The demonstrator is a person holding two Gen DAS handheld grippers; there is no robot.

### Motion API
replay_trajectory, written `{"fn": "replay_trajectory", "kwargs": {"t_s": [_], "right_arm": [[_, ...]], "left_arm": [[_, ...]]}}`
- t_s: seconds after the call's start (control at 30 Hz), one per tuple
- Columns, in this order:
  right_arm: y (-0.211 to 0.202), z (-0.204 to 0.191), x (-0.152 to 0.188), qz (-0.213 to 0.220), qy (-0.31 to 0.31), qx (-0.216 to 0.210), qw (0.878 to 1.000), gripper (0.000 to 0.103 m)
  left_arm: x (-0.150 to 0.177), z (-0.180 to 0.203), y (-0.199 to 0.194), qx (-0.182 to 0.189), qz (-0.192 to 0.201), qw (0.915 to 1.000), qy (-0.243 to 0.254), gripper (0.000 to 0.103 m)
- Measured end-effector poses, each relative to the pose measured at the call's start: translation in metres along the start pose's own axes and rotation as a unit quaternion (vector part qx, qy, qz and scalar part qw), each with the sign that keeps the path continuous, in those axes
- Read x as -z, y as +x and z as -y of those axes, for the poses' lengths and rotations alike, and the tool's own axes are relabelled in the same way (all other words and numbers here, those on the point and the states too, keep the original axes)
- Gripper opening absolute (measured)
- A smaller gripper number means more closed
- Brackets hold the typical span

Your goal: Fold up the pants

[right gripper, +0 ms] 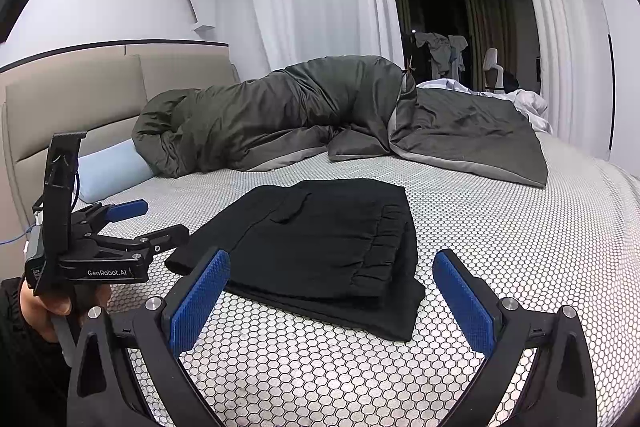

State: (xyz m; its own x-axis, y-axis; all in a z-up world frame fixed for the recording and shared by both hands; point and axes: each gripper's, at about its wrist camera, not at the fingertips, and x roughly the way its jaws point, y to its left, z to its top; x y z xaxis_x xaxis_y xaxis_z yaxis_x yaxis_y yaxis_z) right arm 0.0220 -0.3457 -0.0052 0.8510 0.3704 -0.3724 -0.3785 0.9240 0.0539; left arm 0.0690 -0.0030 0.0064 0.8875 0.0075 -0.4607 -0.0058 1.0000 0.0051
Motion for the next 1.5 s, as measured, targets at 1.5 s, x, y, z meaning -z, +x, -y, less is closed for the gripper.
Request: {"fn": "replay_trajectory", "kwargs": {"t_s": [1.5], "right_arm": [[0.0023,0.0029,0.0016,-0.001,-0.004,-0.004,1.0,0.103]], "left_arm": [[-0.0021,-0.0059,-0.0014,0.0,0.004,1.0,0.002,0.102]]}}
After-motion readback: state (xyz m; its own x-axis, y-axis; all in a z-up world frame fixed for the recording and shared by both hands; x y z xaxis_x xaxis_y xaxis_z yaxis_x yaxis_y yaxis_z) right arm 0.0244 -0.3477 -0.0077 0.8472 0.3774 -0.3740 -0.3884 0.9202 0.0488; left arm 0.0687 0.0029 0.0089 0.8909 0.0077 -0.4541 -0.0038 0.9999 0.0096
